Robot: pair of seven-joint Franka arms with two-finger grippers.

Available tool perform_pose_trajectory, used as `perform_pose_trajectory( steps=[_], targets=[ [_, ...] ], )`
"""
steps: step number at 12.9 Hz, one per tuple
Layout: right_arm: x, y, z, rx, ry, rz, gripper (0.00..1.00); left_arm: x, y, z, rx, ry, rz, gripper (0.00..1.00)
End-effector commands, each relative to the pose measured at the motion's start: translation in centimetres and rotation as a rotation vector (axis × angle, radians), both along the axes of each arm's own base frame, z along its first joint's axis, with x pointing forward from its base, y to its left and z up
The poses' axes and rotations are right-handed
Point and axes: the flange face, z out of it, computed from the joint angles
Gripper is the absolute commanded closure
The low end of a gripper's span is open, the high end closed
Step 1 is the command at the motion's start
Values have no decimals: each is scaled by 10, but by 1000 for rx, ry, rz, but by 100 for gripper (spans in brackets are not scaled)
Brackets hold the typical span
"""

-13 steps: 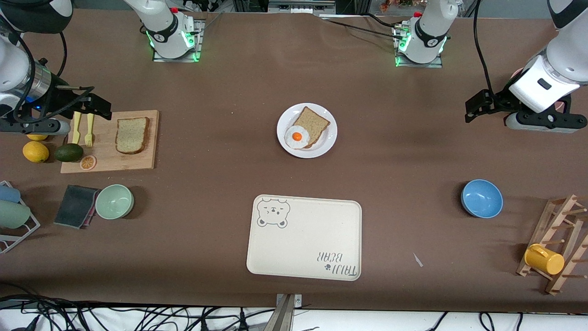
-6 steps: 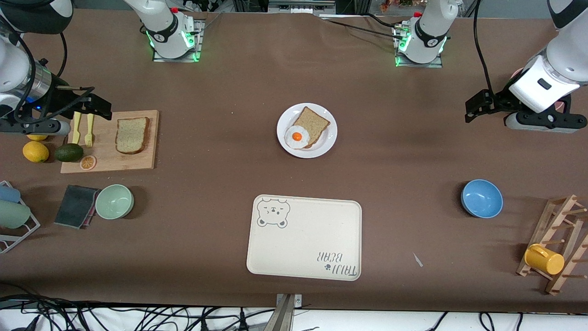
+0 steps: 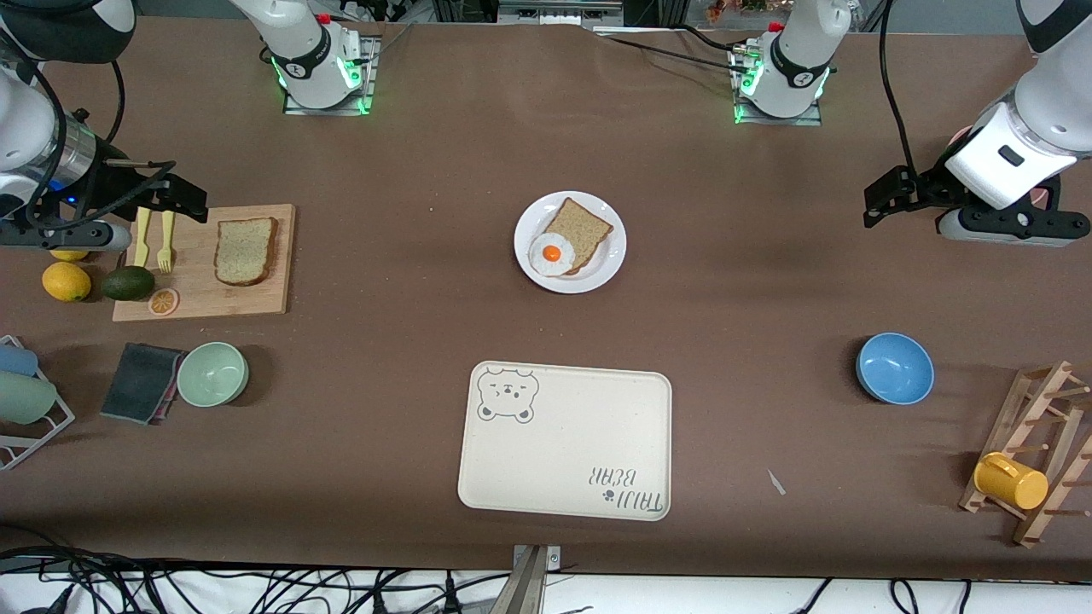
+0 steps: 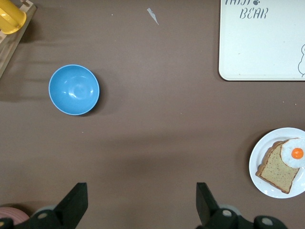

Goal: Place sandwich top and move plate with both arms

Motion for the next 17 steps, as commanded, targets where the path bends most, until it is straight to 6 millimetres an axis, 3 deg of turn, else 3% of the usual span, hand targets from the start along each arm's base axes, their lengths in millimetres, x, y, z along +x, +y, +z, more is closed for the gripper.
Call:
perform_pose_trajectory(
  steps=[1, 11, 13, 15, 17],
  targets=[
    [0, 2, 1, -7, 1, -14, 0, 3, 0, 6, 30, -3, -7, 0],
    [4, 1, -3, -5, 6, -5, 0, 2, -1, 6, 30, -3, -8, 0],
    [11, 6, -21, -4, 40, 12, 0, 3, 0, 6, 30, -3, -7, 0],
    [18, 23, -48, -18, 95, 48, 0, 2, -1, 6, 30, -3, -8, 0],
    [15, 31, -59, -65, 115, 65, 0, 2, 0, 6, 30, -2, -8, 0]
  ],
)
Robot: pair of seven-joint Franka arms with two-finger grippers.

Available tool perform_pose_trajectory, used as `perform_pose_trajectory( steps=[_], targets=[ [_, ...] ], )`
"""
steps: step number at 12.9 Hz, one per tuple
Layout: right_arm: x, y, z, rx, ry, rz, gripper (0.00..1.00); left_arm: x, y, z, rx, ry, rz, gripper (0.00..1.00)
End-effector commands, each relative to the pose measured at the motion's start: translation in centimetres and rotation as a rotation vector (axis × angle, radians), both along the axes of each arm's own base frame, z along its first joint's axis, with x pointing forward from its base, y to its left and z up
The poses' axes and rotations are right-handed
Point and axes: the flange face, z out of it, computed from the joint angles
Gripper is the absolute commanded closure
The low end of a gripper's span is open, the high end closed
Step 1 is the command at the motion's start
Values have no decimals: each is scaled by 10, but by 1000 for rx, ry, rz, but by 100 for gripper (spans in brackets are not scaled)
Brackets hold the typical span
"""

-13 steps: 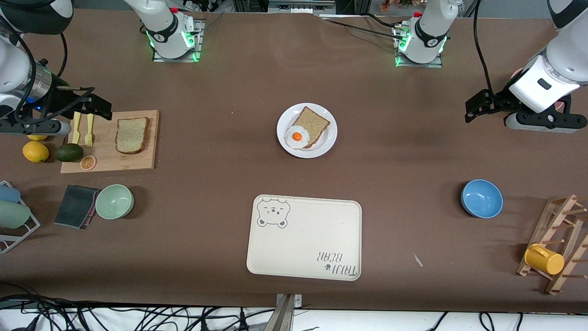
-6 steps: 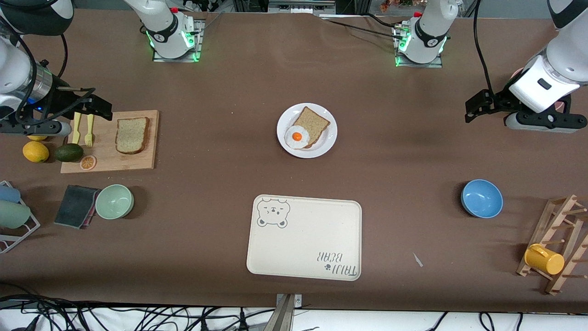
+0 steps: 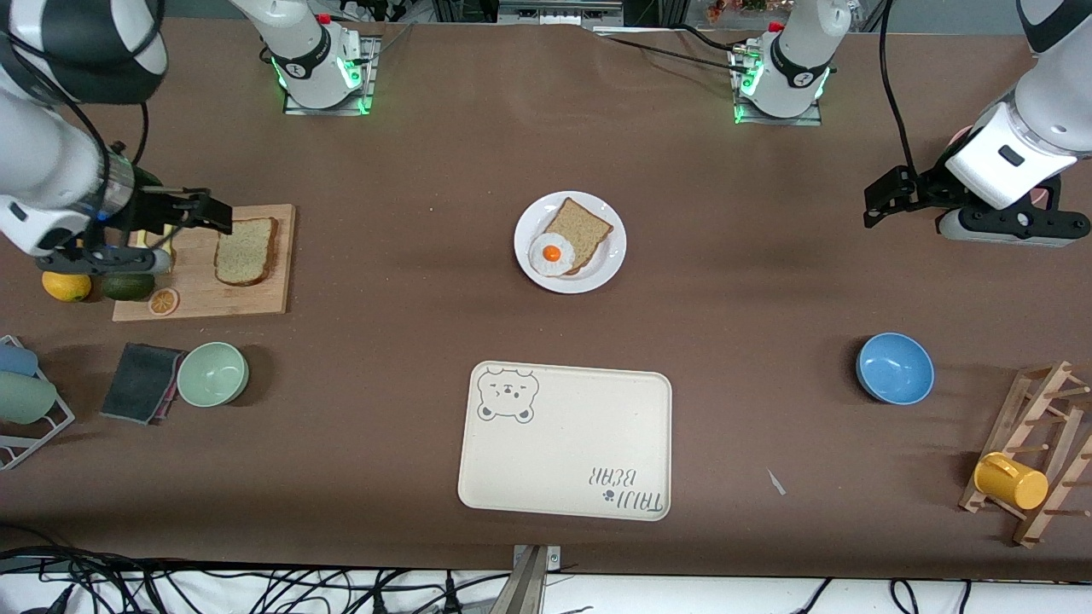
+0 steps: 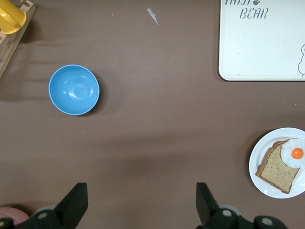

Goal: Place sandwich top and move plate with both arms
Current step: 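Lower the right gripper onto the bread slice on the cutting board and grasp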

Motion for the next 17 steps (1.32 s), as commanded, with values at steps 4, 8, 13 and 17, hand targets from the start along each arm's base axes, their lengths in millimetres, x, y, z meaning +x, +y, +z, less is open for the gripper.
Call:
perform_pose_trajectory(
  steps=[4, 8, 13, 17],
  targets=[
    [4, 8, -82, -136, 78, 10, 0, 2, -1, 6, 30, -2, -10, 0],
    [-25, 1, -152, -208, 111, -40, 0, 2, -3, 6, 30, -2, -11, 0],
    [-83, -35, -244, -168, 19, -56, 0, 3, 3, 4, 27, 2, -8, 0],
    [-94, -52, -294, -171, 59, -88, 6, 3, 4, 4, 25, 2, -9, 0]
  ],
)
